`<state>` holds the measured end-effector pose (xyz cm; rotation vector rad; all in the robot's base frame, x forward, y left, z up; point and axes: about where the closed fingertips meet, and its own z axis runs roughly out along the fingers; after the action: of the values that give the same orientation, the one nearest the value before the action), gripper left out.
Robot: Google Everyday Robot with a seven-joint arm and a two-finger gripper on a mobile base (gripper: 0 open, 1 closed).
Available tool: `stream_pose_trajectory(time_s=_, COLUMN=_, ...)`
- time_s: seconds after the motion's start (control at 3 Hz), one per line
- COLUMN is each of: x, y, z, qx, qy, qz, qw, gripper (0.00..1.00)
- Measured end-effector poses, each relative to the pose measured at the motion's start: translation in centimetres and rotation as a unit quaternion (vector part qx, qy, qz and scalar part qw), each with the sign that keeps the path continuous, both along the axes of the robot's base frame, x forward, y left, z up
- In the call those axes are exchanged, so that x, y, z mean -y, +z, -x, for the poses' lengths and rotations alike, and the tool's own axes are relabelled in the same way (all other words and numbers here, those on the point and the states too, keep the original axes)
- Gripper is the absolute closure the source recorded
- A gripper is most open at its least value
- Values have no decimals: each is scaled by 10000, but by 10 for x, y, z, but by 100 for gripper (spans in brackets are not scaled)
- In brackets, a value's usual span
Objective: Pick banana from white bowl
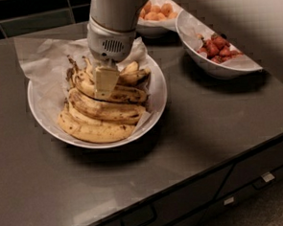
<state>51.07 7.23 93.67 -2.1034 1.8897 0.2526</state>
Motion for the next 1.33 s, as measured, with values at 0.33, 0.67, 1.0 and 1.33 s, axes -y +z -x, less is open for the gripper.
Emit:
stream_pose_trajectory(time_s=0.33, x=2, y=-1, z=-4, qx=12, qy=-27, qz=17, qw=10000, gripper=53)
stream_pose_trajectory(time_s=0.67, x=5, y=-2, z=-9, qx=25, qy=-52, qz=41, qw=10000, gripper=53)
stream_pose_trajectory(time_s=1.0, x=5, y=-2, z=-11, qx=30, qy=-68, qz=61, qw=10000, gripper=53)
stream_pose_trajectory(time_s=1.33, x=5, y=-3, z=-12, qx=46, qy=-75, qz=87, qw=9999, gripper=53)
